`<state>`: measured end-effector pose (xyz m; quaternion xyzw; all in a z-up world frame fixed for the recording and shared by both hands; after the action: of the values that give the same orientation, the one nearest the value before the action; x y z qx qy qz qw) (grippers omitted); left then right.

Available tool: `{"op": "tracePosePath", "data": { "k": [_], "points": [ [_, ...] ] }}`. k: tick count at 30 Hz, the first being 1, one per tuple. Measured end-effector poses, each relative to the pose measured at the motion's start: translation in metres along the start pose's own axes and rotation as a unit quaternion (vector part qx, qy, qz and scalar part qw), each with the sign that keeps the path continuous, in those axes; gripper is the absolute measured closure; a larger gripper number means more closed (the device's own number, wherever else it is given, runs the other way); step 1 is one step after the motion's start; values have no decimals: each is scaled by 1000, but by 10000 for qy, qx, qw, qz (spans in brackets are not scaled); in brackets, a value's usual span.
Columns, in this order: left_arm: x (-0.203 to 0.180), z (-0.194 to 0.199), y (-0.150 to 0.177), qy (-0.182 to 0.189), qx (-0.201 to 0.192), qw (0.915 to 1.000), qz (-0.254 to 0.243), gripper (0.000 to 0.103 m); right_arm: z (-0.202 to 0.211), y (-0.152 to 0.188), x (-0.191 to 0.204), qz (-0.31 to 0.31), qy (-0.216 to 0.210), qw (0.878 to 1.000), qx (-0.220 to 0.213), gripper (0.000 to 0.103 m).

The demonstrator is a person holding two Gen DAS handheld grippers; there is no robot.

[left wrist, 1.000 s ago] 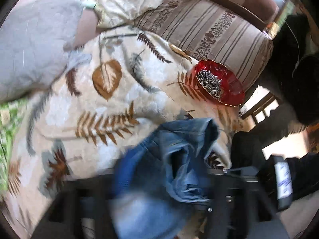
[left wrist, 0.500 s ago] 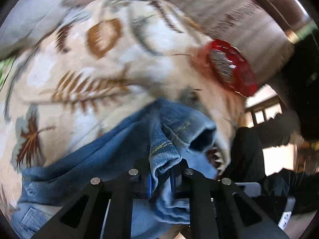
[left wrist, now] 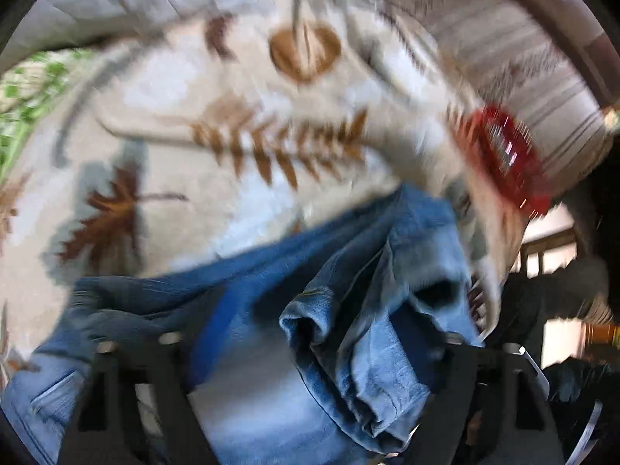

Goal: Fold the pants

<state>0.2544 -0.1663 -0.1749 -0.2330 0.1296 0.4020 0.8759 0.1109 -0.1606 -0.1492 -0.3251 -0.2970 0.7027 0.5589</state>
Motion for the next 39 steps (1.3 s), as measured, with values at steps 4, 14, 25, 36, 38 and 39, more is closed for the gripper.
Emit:
{"op": "tracePosePath", "data": {
  "k": [4,14,25,36,38,39],
  "points": [
    [-3,29,-7,-226,-254,9994,-8,19,36,-3,-31,-403,-73,9986,-325,24],
    [-42,-5,-12,-511,98,9968,-606,17,34,7,-65,-331,162,9992,-120,24],
    [-18,-32,-8,-414,431,9977,-307,76,-18,16,-27,1352,937,9861,222,74],
    [25,-44,17,-170,793,9955,494,69,-7,49,-9,2419,741,9672,244,90],
    [21,-38,16,-136,742,9961,448,62,-5,49,-9,2539,827,9635,206,88],
    [19,-33,15,-169,686,9968,383,56,-1,48,-9,2546,855,9631,159,88]
  ]
}}
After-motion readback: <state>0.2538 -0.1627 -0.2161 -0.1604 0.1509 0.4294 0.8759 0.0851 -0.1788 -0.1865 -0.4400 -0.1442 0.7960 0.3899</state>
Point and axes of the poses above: each gripper's, at about its wrist camera, not at the fingertips, and z roughly against the way its jaws point, x to its left, y to its underside, the point moved 10 cm from there along -z, roughly the way its jaws point, and after that the axes turned 7 degrees about y, right-handed, at the moved point
